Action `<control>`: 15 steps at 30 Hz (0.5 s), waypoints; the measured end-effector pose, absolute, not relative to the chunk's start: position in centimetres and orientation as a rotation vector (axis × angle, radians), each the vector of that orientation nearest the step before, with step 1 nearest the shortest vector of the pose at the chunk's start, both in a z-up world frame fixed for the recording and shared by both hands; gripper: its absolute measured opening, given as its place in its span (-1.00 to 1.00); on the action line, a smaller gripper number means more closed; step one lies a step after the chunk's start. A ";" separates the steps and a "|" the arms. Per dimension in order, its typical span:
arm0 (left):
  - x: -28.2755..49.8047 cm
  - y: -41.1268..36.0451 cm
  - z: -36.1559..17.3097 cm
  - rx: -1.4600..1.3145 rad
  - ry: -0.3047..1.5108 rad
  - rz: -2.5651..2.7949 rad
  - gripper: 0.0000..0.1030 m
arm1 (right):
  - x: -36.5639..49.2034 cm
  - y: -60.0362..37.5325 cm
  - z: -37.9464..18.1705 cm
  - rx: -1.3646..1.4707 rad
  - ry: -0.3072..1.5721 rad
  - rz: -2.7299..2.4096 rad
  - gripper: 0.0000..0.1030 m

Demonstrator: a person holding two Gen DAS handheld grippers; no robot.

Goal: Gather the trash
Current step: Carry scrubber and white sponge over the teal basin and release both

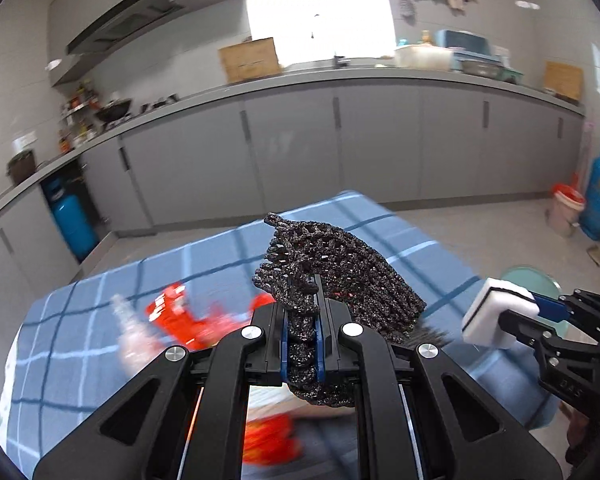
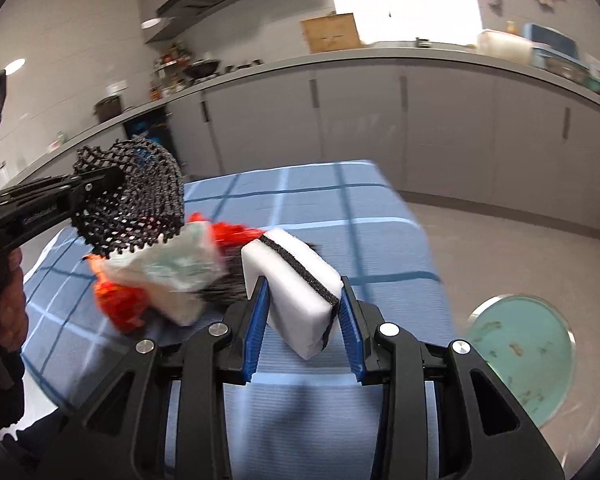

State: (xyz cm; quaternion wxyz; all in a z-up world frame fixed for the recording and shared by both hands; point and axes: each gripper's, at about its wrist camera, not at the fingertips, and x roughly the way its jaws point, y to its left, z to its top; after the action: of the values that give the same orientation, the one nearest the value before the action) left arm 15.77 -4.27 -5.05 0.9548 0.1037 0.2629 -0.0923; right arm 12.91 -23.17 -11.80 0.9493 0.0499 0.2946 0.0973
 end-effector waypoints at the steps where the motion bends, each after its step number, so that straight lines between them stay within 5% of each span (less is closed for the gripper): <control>1: 15.9 -5.3 -5.0 0.217 0.530 -0.210 -0.80 | 12.9 -24.1 -11.9 0.108 0.598 0.175 -0.31; 15: 17.7 -20.4 -7.2 0.307 0.542 -0.494 -0.80 | 12.2 -38.0 -14.8 0.190 0.621 -0.154 -0.30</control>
State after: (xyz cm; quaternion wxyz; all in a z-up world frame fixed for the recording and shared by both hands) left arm 17.74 -20.41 -7.24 0.9221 0.1493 0.2639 -0.2404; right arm 12.22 -38.03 -14.84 0.9448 0.0931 0.3049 -0.0754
